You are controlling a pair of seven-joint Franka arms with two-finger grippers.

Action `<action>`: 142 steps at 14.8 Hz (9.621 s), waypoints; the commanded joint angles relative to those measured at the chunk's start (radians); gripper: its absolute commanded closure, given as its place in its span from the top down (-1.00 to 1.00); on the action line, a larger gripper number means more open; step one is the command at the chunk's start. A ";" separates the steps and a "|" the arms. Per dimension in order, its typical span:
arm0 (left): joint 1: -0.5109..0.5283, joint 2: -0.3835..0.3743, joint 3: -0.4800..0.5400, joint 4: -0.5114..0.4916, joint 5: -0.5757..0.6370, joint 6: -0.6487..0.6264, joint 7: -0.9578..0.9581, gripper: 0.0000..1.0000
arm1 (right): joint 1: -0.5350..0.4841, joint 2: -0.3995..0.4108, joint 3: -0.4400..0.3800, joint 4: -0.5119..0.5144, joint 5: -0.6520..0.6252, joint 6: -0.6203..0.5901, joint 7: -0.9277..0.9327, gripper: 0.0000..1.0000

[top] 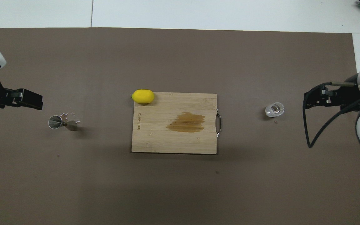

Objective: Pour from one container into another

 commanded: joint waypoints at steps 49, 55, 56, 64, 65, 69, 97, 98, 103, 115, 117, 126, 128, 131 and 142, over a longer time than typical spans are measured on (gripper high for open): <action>0.207 0.068 0.005 -0.314 -0.409 0.466 0.606 1.00 | -0.011 -0.012 0.008 -0.011 -0.001 0.009 -0.015 1.00; 0.304 0.134 0.005 -0.297 -0.474 0.420 1.201 1.00 | -0.013 -0.012 0.008 -0.011 -0.001 0.007 -0.015 1.00; 0.307 0.143 0.005 -0.297 -0.514 0.412 1.320 1.00 | -0.013 -0.012 0.008 -0.011 0.000 0.009 -0.015 1.00; 0.363 0.269 0.005 -0.239 -0.607 0.239 1.525 1.00 | -0.013 -0.012 0.008 -0.011 -0.001 0.009 -0.015 1.00; 0.373 0.286 0.005 -0.230 -0.611 0.236 1.615 1.00 | -0.011 -0.012 0.008 -0.011 -0.001 0.009 -0.015 1.00; 0.391 0.289 0.005 -0.243 -0.666 0.204 1.852 1.00 | -0.011 -0.012 0.008 -0.011 -0.001 0.009 -0.015 1.00; 0.591 0.404 0.017 -0.460 -1.077 -0.044 2.600 1.00 | -0.011 -0.012 0.008 -0.011 -0.001 0.009 -0.015 1.00; 0.595 0.406 0.017 -0.457 -1.089 -0.022 2.600 1.00 | -0.011 -0.012 0.008 -0.011 0.000 0.009 -0.015 1.00; 0.578 0.407 0.017 -0.478 -1.173 0.027 2.574 1.00 | -0.011 -0.012 0.008 -0.011 0.000 0.009 -0.015 1.00; 0.563 0.429 0.015 -0.495 -1.206 -0.086 2.397 1.00 | -0.011 -0.012 0.008 -0.011 -0.001 0.009 -0.015 1.00; 0.560 0.429 0.015 -0.492 -1.207 -0.088 2.395 1.00 | -0.011 -0.012 0.008 -0.011 -0.001 0.009 -0.015 1.00; 0.566 0.429 0.015 -0.487 -1.206 -0.103 2.395 0.97 | -0.011 -0.012 0.008 -0.011 -0.001 0.009 -0.015 1.00; 0.565 0.429 0.017 -0.487 -1.206 -0.103 2.402 0.90 | -0.011 -0.012 0.008 -0.011 0.000 0.007 -0.015 1.00; 0.568 0.429 0.017 -0.487 -1.206 -0.110 2.408 0.72 | -0.013 -0.012 0.008 -0.011 -0.001 0.007 -0.015 1.00; 0.568 0.429 0.017 -0.481 -1.203 -0.099 2.414 -0.49 | -0.013 -0.012 0.008 -0.011 -0.001 0.009 -0.015 1.00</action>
